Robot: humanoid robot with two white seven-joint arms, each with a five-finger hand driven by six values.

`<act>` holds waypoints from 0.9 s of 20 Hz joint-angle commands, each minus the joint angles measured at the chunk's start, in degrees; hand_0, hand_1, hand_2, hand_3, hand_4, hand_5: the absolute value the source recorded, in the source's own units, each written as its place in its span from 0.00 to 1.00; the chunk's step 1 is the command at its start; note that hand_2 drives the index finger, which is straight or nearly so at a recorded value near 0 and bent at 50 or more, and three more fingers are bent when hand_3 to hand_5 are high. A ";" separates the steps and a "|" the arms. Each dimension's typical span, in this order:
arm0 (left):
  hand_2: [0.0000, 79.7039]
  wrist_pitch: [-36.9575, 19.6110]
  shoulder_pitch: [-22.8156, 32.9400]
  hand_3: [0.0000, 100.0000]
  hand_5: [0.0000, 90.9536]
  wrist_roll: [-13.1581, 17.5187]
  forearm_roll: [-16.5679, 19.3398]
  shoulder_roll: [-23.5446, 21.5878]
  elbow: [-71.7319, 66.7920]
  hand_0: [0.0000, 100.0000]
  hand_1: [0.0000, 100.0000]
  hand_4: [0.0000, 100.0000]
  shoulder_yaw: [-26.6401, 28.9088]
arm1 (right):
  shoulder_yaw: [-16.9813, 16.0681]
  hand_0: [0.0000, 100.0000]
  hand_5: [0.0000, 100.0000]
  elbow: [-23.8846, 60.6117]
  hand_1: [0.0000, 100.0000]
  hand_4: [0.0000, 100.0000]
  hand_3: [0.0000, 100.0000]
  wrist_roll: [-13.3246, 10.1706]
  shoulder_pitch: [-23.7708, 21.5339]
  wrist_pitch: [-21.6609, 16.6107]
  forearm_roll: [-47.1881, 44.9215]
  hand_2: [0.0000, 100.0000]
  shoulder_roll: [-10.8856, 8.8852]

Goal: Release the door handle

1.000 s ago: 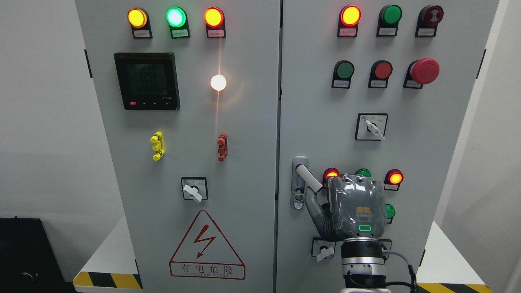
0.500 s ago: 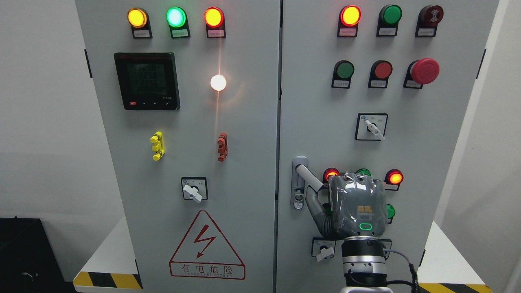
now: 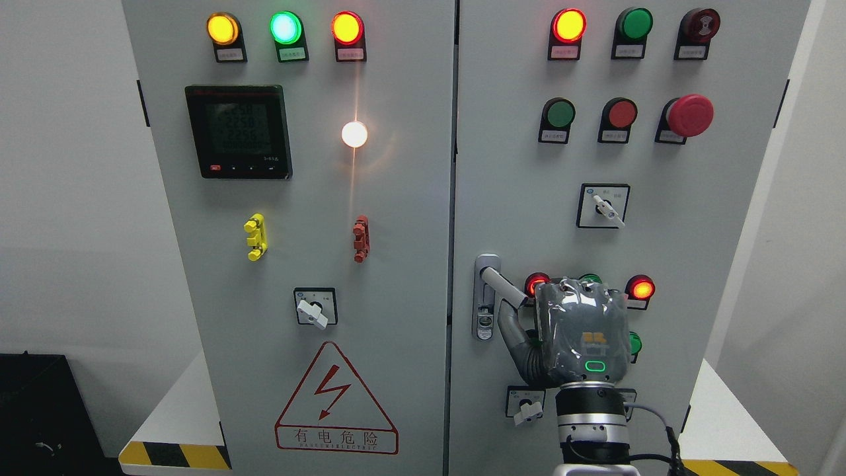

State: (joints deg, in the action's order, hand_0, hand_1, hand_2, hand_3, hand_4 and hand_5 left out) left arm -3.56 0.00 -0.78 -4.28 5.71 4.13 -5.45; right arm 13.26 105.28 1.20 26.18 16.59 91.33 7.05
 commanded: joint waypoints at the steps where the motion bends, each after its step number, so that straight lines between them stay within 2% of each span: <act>1: 0.00 -0.05 0.97 0.00 0.00 -0.01 -0.03 0.09 0.00 0.12 0.56 0.00 0.00 | -0.25 0.56 1.00 0.19 0.34 1.00 1.00 0.03 0.10 -0.06 -0.01 0.96 -0.01; 18: 0.00 -0.05 0.97 0.00 0.00 -0.01 0.06 0.00 0.00 0.12 0.56 0.00 0.00 | -0.69 0.56 0.99 0.10 0.33 1.00 1.00 0.11 1.25 -0.06 -0.01 0.95 -0.10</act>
State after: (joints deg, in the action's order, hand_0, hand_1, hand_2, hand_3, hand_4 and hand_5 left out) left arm -3.56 0.00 -0.78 -4.27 5.71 4.12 -5.45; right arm 12.95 105.40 1.26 27.19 16.55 91.31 6.97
